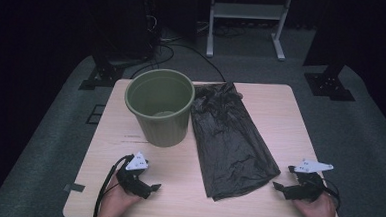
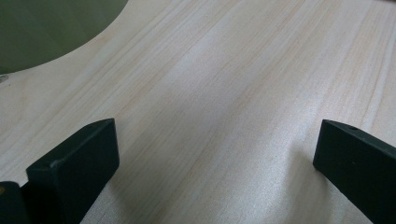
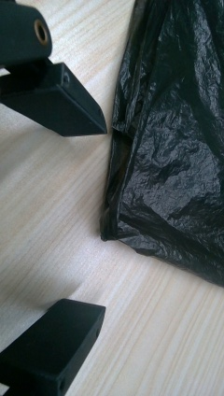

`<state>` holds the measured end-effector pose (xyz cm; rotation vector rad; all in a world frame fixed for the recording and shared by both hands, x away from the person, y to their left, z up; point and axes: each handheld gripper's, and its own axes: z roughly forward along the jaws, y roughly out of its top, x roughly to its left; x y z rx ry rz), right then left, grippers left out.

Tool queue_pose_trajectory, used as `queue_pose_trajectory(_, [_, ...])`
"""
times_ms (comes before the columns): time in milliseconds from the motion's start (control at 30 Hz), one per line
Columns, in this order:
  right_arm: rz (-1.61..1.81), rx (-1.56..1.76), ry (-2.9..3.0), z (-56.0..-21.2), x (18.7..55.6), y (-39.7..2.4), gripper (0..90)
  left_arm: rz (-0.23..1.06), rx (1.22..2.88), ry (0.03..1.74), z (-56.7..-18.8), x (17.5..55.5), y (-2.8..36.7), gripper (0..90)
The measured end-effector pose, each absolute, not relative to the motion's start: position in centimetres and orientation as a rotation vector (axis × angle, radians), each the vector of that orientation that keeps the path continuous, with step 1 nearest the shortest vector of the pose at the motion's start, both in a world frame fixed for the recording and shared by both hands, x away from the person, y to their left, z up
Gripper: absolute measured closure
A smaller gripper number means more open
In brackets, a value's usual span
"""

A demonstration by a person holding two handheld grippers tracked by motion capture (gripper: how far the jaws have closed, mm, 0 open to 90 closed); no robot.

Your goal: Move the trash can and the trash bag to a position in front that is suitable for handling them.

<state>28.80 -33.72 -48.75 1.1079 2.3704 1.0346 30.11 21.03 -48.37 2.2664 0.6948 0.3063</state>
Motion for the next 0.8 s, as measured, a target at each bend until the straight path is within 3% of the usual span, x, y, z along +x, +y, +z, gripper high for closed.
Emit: queue_pose_trajectory(800, [1.184, 1.099, 2.312, -45.8, 29.3, -32.1, 12.6, 0.307, 2.267, 0.694, -48.4, 30.1, 21.0, 0.0])
